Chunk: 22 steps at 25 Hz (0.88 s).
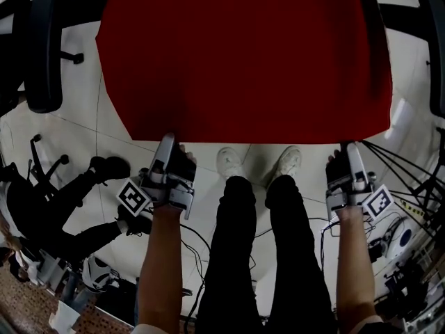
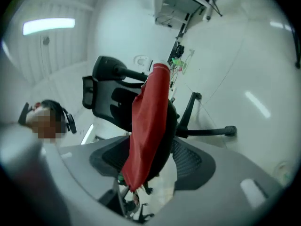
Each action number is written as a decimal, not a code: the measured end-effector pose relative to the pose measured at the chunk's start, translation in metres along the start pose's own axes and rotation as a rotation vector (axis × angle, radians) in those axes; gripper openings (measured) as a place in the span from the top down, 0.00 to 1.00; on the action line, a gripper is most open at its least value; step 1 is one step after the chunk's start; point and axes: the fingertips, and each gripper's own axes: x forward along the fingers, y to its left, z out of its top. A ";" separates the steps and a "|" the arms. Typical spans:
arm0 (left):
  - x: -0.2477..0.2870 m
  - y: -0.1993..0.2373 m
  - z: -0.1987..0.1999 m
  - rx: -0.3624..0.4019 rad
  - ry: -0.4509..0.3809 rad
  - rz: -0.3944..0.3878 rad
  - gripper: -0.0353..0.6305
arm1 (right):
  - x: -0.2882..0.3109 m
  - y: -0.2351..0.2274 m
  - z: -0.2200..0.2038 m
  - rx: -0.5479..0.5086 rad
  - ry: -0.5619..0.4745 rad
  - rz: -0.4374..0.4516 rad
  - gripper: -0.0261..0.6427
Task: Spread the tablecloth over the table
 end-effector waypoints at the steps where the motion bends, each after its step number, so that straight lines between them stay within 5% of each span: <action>1: 0.000 -0.001 0.001 0.000 -0.006 -0.011 0.81 | 0.003 -0.002 0.007 0.047 -0.028 0.032 0.54; 4: 0.001 -0.004 0.003 -0.016 -0.023 -0.046 0.77 | 0.010 -0.002 0.024 0.152 -0.081 0.117 0.52; 7: 0.005 -0.008 0.004 -0.019 -0.023 -0.054 0.77 | 0.012 -0.004 0.027 0.169 -0.090 0.107 0.56; 12: -0.001 -0.015 0.000 0.024 -0.034 -0.011 0.90 | 0.001 0.002 0.023 0.178 -0.101 0.105 0.85; 14: -0.004 -0.022 0.000 0.035 -0.035 -0.023 0.90 | 0.002 0.007 0.024 0.195 -0.107 0.141 0.85; 16: -0.005 -0.024 0.001 0.037 -0.033 -0.034 0.90 | 0.006 0.009 0.027 0.242 -0.117 0.188 0.71; 18: -0.004 -0.022 0.002 0.036 -0.028 -0.034 0.90 | 0.011 0.005 0.029 0.265 -0.120 0.179 0.69; 22: -0.001 -0.023 0.003 0.095 -0.027 0.006 0.92 | 0.015 0.002 0.027 0.189 -0.114 0.088 0.90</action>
